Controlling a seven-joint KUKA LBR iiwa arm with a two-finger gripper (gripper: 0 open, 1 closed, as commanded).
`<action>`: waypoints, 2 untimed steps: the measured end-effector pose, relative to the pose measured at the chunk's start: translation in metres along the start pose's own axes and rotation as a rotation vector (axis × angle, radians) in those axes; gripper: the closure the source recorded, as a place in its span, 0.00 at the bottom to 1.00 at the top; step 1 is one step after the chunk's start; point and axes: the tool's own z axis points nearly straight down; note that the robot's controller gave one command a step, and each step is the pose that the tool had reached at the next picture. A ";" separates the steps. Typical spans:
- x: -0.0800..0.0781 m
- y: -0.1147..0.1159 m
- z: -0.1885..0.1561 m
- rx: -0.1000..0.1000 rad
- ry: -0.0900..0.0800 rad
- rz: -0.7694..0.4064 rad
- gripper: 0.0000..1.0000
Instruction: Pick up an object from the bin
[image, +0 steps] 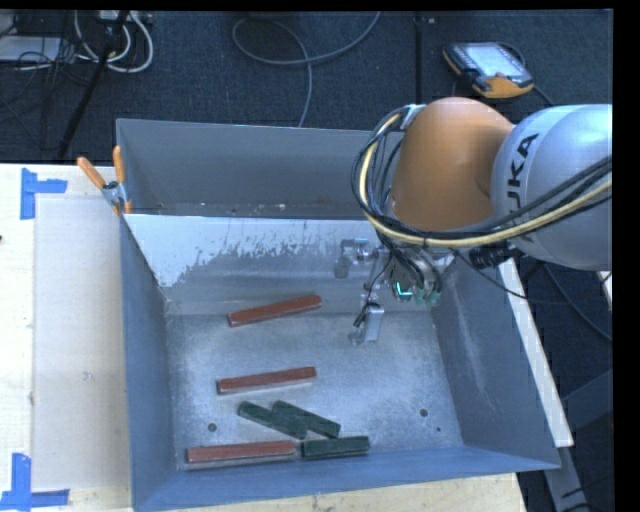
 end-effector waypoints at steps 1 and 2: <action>-0.002 0.000 -0.004 0.000 -0.008 0.001 0.00; 0.009 0.022 0.029 0.001 -0.012 -0.085 0.00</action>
Offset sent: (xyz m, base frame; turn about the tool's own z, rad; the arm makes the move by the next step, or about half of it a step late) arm -0.0335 0.0678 -0.1003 -0.2683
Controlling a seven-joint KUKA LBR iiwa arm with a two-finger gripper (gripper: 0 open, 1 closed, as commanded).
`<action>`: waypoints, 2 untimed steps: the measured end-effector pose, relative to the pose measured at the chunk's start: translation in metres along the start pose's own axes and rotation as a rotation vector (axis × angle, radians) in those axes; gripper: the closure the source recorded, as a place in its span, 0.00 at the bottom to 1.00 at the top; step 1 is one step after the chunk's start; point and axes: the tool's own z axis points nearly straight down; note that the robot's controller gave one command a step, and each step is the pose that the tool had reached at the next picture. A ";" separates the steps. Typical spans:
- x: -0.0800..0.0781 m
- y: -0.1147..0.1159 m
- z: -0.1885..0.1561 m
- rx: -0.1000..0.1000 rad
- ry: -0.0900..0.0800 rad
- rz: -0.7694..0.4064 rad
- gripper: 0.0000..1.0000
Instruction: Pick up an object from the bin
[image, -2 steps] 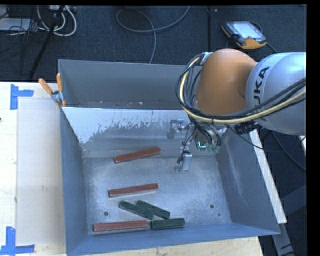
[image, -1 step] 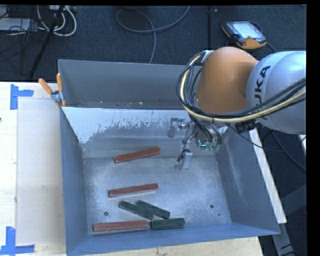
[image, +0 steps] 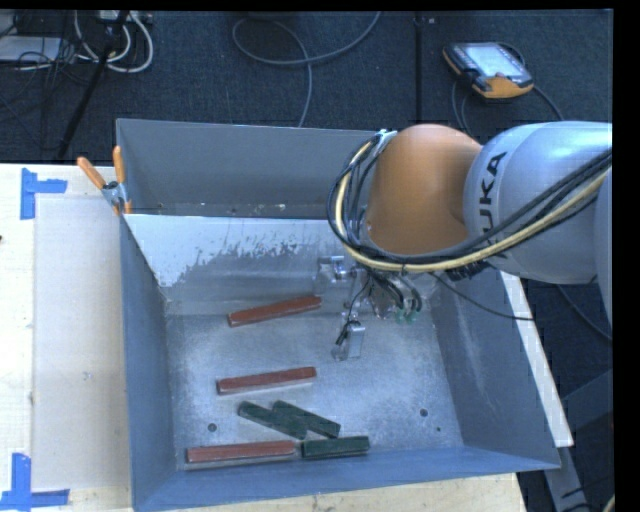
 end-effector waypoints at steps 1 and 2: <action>0.009 0.011 0.070 -0.001 0.001 0.069 0.00; 0.003 0.057 0.093 0.001 0.005 0.097 0.00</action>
Offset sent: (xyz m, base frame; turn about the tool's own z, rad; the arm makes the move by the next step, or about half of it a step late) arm -0.0060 0.0828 -0.1003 0.0588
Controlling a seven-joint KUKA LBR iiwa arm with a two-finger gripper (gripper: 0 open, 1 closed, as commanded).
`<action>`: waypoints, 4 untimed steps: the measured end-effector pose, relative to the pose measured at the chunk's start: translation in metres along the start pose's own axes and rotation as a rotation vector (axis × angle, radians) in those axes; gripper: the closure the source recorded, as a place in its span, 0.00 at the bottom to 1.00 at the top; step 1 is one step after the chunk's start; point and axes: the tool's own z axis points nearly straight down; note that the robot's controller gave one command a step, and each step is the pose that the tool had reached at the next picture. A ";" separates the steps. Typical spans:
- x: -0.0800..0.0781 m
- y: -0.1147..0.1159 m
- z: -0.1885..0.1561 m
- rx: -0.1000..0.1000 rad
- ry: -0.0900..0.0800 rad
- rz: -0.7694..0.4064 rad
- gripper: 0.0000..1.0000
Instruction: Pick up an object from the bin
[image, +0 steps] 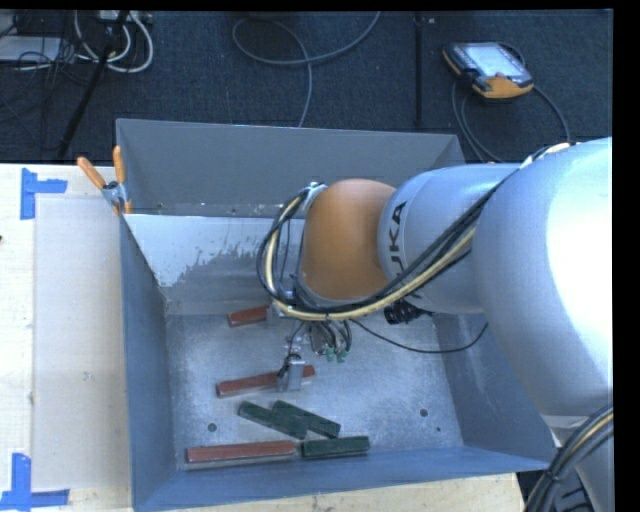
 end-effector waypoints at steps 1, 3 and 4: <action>0.029 0.025 0.002 -0.005 -0.002 -0.086 0.00; 0.050 0.040 0.008 -0.002 -0.003 -0.172 1.00; 0.051 0.040 0.009 -0.002 -0.003 -0.171 0.00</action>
Offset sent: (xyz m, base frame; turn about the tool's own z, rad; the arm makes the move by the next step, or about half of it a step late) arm -0.0630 0.0397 0.0609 -0.1268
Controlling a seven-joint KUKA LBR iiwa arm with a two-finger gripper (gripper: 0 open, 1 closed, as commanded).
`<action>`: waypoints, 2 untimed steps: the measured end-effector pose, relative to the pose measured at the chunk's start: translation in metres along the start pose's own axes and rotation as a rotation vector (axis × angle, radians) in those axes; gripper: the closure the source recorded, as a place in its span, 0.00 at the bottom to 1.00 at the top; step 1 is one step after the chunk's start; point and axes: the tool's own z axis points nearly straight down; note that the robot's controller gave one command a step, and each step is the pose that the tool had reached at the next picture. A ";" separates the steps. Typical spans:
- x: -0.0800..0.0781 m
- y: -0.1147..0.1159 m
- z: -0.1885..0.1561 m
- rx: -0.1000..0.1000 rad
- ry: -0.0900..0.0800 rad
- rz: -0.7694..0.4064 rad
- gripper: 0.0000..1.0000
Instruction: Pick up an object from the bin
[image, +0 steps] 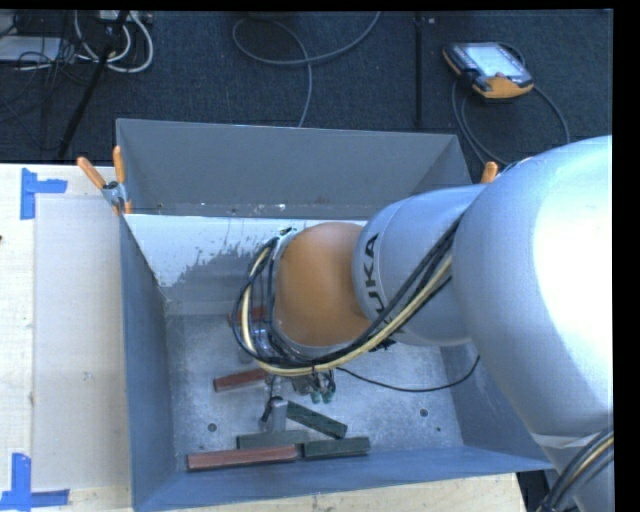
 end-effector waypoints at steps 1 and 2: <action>0.001 0.000 0.000 0.000 0.002 0.002 1.00; 0.001 0.000 0.000 0.000 0.002 0.002 1.00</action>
Offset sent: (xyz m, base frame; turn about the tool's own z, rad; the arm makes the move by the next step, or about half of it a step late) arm 0.0000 0.0000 0.0000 0.0000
